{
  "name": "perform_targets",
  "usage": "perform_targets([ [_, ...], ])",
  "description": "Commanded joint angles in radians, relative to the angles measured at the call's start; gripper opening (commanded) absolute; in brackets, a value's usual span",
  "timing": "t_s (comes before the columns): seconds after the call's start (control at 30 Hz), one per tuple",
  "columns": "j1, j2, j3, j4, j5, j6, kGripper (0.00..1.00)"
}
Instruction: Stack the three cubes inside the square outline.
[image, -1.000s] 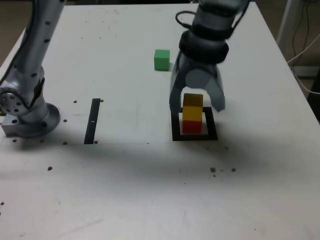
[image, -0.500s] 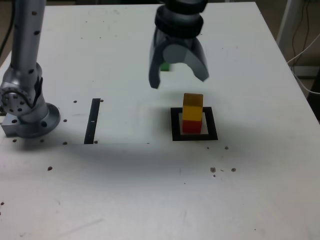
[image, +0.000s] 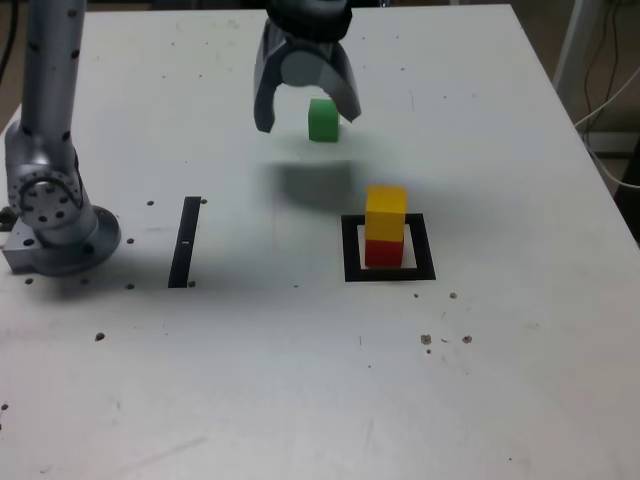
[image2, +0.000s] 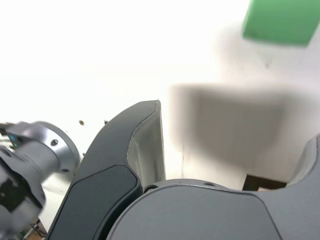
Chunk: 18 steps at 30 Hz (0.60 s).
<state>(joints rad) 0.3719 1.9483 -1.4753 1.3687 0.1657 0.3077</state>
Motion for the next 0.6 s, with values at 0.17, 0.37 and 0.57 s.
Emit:
perform_targets([
  [0.17,0.077,0.046,-0.040,-0.012,0.027,0.106,0.99],
  [0.37,0.136,0.098,-0.104,-0.024,0.041,0.207,0.99],
  [0.57,0.190,0.163,-0.183,-0.020,0.049,0.285,0.99],
])
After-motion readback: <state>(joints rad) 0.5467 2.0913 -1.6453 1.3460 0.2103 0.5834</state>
